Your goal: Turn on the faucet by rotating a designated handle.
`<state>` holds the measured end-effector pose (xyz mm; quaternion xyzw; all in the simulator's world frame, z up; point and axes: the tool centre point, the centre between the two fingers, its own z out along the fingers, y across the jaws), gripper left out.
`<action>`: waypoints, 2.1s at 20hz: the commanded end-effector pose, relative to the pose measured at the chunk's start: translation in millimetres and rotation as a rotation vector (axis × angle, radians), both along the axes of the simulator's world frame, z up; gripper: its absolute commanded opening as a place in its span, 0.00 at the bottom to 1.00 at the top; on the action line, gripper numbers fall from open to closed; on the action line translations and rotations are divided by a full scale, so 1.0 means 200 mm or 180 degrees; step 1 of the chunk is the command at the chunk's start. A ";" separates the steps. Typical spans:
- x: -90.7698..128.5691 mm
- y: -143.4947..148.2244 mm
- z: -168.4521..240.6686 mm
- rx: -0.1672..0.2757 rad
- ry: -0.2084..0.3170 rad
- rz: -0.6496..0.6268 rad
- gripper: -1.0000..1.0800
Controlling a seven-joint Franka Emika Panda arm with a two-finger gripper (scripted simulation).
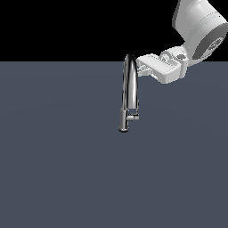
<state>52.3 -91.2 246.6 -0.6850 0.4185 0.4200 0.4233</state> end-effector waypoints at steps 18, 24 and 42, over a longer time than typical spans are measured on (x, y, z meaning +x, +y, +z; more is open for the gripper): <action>0.05 -0.02 -0.59 0.0836 0.0849 -0.0857 0.00; 0.03 -0.02 -0.59 0.0836 0.0852 -0.0856 0.00; -0.18 -0.01 -0.54 0.0839 0.0849 -0.0857 0.00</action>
